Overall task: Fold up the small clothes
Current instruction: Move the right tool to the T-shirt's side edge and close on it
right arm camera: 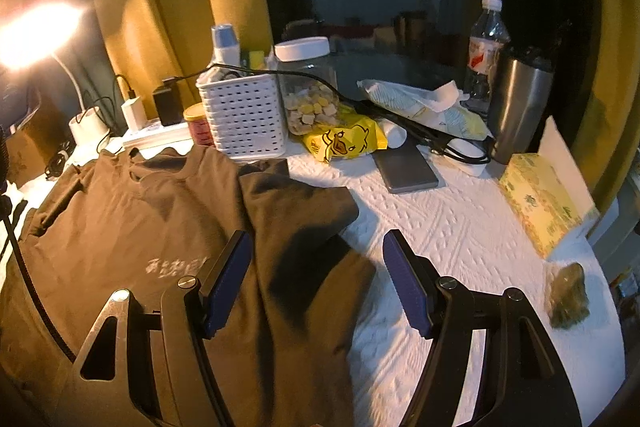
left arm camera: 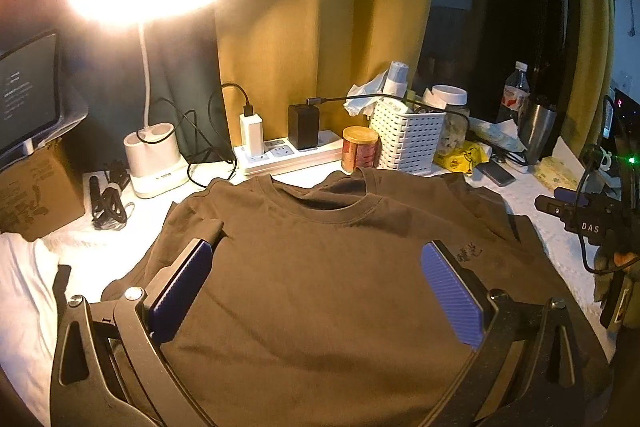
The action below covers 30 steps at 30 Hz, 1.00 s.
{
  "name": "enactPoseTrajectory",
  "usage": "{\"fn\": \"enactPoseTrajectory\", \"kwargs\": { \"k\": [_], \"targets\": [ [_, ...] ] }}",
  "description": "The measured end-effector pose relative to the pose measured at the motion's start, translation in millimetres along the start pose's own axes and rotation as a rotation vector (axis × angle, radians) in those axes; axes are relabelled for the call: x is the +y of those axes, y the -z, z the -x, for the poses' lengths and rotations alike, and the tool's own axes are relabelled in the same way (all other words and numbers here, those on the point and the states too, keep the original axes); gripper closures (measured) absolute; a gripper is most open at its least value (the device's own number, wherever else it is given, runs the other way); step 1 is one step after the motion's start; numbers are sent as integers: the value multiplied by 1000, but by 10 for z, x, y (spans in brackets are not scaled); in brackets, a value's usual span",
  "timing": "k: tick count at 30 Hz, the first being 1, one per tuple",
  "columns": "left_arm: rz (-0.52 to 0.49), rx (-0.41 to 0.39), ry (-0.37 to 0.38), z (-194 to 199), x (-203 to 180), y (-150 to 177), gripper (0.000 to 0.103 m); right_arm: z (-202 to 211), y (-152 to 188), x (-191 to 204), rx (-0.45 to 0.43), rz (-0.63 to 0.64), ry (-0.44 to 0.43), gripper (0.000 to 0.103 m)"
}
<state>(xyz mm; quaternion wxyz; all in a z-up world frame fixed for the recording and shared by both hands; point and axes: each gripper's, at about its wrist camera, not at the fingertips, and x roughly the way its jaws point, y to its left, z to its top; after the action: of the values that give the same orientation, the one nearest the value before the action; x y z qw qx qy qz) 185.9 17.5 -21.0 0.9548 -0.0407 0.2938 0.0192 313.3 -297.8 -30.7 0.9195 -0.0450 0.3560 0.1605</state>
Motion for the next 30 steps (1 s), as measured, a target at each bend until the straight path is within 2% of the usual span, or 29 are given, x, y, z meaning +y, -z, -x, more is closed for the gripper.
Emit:
{"fn": "enactPoseTrajectory", "kwargs": {
  "k": [11, 20, 25, 26, 27, 30],
  "targets": [
    [-8, 62, -26, -442, 59, -43, 1, -704, -232, -183, 75, -11, -34, 32],
    [8, 111, -55, -732, 168, -32, 1, -1125, -191, -252, 161, -34, -65, 32],
    [11, 126, -56, -804, 182, -22, 1, -1183, -179, -253, 180, -39, -91, 44],
    [14, 128, -55, -811, 183, -17, 1, -1182, -180, -248, 180, -38, -97, 58],
    [15, 130, -54, -811, 185, -9, 1, -1182, -179, -243, 181, -36, -108, 79],
    [18, 133, -50, -804, 185, -9, 1, -1180, -181, -220, 184, -25, -107, 93]
  ]
}}
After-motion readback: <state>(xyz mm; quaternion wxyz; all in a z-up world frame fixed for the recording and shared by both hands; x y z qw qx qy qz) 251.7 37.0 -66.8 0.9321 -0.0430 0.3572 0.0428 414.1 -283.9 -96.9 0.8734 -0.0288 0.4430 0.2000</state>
